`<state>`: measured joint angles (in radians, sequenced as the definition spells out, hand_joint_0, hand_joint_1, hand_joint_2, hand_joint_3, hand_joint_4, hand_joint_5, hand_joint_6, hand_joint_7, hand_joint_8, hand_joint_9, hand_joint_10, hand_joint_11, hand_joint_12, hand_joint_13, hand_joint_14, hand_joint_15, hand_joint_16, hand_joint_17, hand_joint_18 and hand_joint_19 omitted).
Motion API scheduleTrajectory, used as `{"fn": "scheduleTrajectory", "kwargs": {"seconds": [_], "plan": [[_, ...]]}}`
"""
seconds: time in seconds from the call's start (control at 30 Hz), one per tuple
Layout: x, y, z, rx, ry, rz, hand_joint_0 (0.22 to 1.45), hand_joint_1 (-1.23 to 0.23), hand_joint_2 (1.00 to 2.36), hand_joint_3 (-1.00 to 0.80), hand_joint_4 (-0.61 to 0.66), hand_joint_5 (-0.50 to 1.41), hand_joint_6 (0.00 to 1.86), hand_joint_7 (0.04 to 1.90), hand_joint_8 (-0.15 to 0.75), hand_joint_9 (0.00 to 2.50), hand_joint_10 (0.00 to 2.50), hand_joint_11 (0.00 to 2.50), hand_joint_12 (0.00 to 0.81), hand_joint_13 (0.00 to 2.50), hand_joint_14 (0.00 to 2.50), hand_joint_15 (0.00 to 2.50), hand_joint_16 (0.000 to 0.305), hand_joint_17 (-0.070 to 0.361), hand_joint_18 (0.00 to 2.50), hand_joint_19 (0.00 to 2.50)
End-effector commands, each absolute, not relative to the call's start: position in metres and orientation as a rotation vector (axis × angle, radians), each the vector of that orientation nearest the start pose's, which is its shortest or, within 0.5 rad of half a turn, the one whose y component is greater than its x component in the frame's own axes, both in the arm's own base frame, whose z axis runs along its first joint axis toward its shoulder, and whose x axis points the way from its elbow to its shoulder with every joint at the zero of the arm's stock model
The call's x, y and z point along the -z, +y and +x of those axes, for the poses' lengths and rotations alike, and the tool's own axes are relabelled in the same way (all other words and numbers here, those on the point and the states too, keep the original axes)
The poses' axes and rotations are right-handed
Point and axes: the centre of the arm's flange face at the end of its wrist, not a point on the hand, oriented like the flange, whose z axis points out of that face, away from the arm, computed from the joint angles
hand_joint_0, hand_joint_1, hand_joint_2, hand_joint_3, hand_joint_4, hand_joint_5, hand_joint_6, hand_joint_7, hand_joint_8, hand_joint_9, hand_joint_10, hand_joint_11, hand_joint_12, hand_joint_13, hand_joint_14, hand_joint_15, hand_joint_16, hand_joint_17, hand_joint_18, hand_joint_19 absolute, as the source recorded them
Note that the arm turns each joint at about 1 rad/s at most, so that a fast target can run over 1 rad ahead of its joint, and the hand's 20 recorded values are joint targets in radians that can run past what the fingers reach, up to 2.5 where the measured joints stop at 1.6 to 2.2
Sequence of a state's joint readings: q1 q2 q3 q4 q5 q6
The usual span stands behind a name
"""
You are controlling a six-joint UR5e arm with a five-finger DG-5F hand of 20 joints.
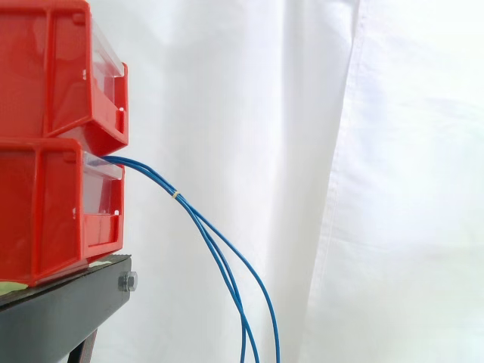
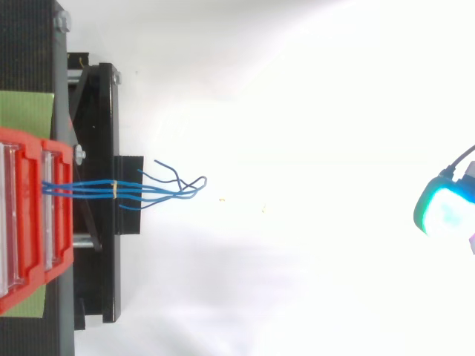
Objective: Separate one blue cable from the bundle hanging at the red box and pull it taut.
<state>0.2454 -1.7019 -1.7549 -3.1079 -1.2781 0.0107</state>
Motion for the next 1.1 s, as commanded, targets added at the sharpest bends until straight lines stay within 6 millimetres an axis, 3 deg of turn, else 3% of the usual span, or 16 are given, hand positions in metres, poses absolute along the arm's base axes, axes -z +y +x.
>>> {"fn": "scheduleTrajectory", "kwargs": {"seconds": [0.0,0.17,0.33,0.5,1.07], "plan": [[-0.3396,-0.0375,0.5171,-0.984,1.398,1.378,0.61,-0.66,1.0,-0.44,0.33,-0.18,0.5,0.84,0.348,0.79,0.01,0.42,0.385,0.79,0.02,0.44,0.048,0.108,0.71,0.59],[-0.3396,-0.0375,0.5171,-0.983,1.398,1.377,0.59,-0.7,1.0,-0.45,0.31,-0.19,0.5,0.84,0.339,0.71,0.01,0.38,0.368,0.69,0.01,0.36,0.043,0.096,0.57,0.41],[-0.3404,-0.0376,0.5169,-0.985,1.396,1.378,0.57,-0.73,1.0,-0.47,0.33,-0.19,0.5,0.77,0.338,0.56,0.0,0.0,0.282,0.35,0.0,0.0,0.031,0.07,0.23,0.0],[-0.3396,-0.0374,0.5171,-0.986,1.399,1.378,0.55,-0.74,1.0,-0.49,0.29,-0.22,0.5,0.7,0.324,0.45,0.0,0.0,0.269,0.25,0.0,0.0,0.029,0.065,0.08,0.0],[-0.3399,-0.0396,0.5175,-0.986,1.391,1.378,0.54,-0.74,1.0,-0.49,0.29,-0.22,0.5,0.69,0.326,0.44,0.0,0.0,0.256,0.25,0.0,0.0,0.026,0.06,0.06,0.0]]}}
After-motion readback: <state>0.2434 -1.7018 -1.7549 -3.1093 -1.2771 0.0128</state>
